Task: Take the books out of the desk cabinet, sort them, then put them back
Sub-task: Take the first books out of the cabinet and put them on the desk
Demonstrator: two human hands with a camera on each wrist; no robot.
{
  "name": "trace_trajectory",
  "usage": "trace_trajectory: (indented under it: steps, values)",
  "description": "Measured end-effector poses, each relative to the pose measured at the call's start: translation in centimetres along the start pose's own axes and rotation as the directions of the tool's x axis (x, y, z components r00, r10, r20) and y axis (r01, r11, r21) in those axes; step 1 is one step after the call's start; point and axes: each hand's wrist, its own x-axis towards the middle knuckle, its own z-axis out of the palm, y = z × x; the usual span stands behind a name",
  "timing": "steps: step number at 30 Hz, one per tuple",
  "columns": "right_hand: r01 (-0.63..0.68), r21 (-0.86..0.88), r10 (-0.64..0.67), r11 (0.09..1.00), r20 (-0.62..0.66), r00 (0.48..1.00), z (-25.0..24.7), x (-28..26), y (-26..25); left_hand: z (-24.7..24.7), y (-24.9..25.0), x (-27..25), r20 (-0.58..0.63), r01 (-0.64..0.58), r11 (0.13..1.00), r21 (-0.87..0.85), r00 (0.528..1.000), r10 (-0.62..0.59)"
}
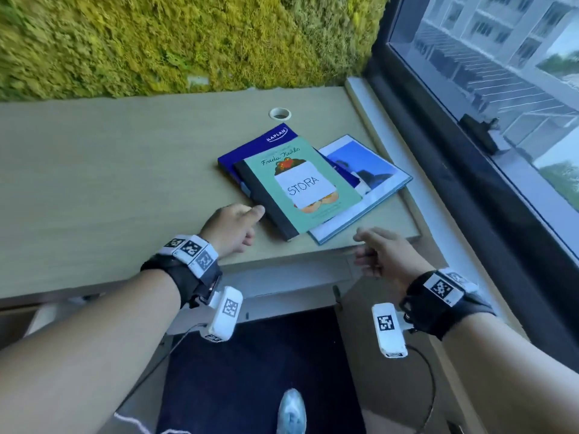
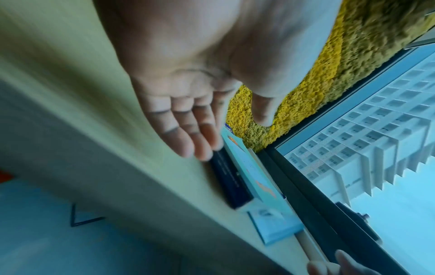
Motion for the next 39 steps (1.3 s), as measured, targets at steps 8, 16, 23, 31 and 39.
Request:
trace_trajectory:
  steps: [8, 16, 23, 31, 39]
  values:
    - [-0.12, -0.401, 0.245, 0.908, 0.279, 0.928, 9.2, -3.2, 10.5, -3.9, -16.1, -8.6, 0.322, 0.194, 0.908, 0.372, 0.89, -0.322]
    - [0.358, -0.802, 0.11, 0.479, 0.46, 0.881, 20.4, 6.4, 19.4, -6.5, -31.2, -0.5, -0.009, 0.261, 0.827, 0.498, 0.955, -0.296]
    - [0.483, -0.854, -0.194, 0.194, 0.449, 0.872, 23.4, 21.3, 29.5, -6.8, -40.8, 14.4, -0.216, 0.178, 0.756, 0.63, 0.975, -0.049]
    - [0.453, -0.891, -0.333, 0.016, 0.423, 0.843, 24.5, 26.6, 36.2, -3.1, -48.0, 20.0, -0.27, 0.211, 0.529, 0.822, 0.962, 0.036]
    - [0.469, -0.871, -0.237, 0.147, 0.43, 0.871, 26.3, 27.9, 28.2, 0.9, -48.6, 18.2, -0.305, 0.086, 0.639, 0.764, 0.922, 0.24]
